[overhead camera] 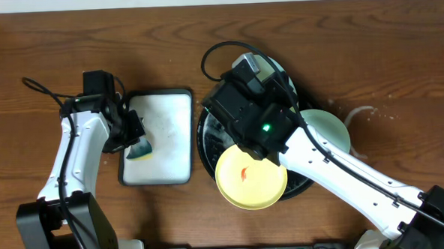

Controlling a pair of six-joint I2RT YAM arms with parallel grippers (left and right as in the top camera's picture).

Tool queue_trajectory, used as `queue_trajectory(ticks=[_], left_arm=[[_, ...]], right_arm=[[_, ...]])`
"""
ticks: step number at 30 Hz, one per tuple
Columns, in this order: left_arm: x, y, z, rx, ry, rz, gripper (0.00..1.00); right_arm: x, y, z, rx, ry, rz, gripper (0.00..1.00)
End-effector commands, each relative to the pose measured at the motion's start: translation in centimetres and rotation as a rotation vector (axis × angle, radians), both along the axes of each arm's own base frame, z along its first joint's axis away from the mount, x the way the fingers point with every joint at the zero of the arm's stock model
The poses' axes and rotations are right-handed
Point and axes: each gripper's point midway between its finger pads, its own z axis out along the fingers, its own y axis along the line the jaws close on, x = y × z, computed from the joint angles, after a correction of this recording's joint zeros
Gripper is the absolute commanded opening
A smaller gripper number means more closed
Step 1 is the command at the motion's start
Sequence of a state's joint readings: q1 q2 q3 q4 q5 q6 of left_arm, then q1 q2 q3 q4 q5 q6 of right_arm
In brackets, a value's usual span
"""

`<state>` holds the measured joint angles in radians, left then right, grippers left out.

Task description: Clean dirty plates on tray and stack at the side

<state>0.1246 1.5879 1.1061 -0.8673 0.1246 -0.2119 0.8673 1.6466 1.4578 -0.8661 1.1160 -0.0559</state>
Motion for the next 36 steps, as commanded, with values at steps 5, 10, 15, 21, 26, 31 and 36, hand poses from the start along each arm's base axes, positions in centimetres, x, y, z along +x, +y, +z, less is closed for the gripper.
queue_trajectory(ticks=[5, 10, 15, 21, 26, 31, 36], left_arm=[[-0.1, 0.2, 0.0, 0.002, 0.003, -0.004, 0.08], [-0.1, 0.2, 0.0, 0.002, 0.004, -0.004, 0.08], [-0.1, 0.2, 0.0, 0.002, 0.004, -0.004, 0.08], [-0.2, 0.2, -0.1, 0.002, 0.007, -0.004, 0.08], [-0.4, 0.1, -0.1, 0.001, 0.015, -0.003, 0.08], [-0.4, 0.1, -0.1, 0.001, 0.015, -0.004, 0.08], [-0.4, 0.1, -0.1, -0.003, 0.014, -0.004, 0.08]], right_arm=[[-0.3, -0.2, 1.3, -0.006, -0.039, -0.007, 0.01], [-0.3, 0.1, 1.0, 0.007, -0.026, 0.003, 0.01], [-0.3, 0.6, 0.4, 0.034, 0.001, 0.025, 0.01], [0.1, 1.7, -1.7, 0.174, 0.101, 0.072, 0.01], [0.5, 1.9, -2.1, 0.210, 0.107, 0.073, 0.01], [0.8, 1.0, -1.9, 0.222, 0.091, 0.039, 0.01], [0.6, 0.7, -2.2, 0.220, 0.105, 0.028, 0.01]])
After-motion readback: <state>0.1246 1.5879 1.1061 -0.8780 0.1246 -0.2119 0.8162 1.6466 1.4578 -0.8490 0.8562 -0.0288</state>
